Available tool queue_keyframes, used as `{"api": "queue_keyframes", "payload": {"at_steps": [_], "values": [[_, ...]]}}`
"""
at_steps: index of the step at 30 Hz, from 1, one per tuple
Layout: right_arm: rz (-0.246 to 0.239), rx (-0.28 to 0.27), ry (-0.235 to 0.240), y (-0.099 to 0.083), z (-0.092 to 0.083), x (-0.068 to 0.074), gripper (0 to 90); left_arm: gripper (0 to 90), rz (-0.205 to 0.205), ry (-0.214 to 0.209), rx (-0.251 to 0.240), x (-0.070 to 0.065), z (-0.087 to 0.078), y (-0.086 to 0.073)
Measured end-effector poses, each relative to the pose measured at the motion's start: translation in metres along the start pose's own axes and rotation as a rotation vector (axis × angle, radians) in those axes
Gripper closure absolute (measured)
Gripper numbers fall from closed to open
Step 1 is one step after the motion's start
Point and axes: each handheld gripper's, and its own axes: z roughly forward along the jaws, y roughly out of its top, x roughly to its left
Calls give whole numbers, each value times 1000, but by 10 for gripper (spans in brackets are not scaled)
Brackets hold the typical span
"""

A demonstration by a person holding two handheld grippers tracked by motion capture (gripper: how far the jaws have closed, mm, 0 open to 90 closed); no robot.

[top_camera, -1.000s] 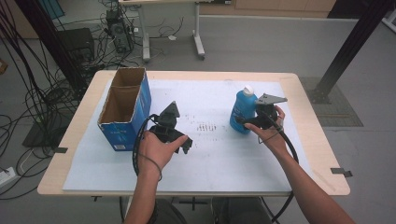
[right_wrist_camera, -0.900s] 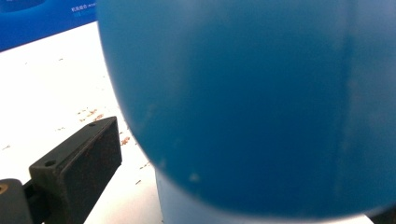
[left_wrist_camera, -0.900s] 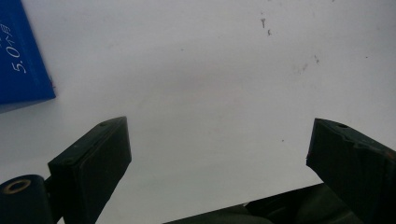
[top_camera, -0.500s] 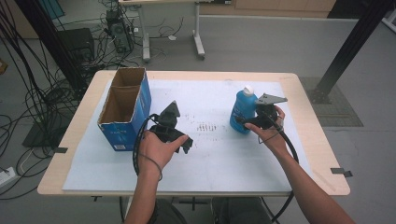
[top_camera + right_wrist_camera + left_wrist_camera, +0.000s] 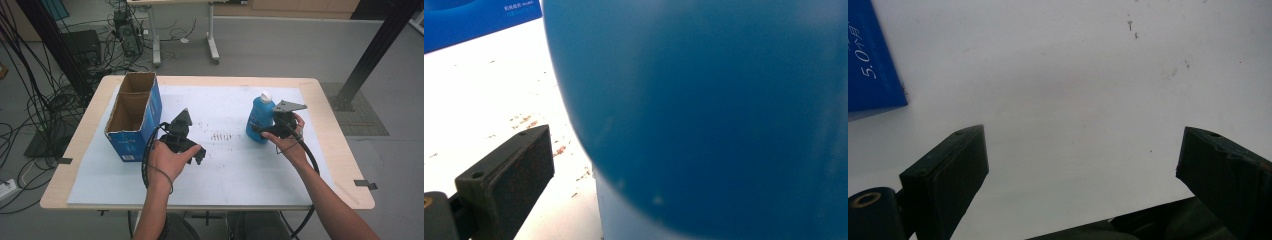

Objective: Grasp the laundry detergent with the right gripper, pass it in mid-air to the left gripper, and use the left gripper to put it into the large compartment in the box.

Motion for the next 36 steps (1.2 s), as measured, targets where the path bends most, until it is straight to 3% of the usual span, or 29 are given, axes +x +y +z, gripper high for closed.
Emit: {"api": "queue_keyframes", "payload": {"at_steps": [27, 36], "values": [[-8, -4, 5, 1, -1, 0, 13, 68, 2, -2, -4, -1, -1, 0], [-10, 4, 9, 0, 0, -1, 66, 68, 1, -5, -4, 0, -1, -1]]}}
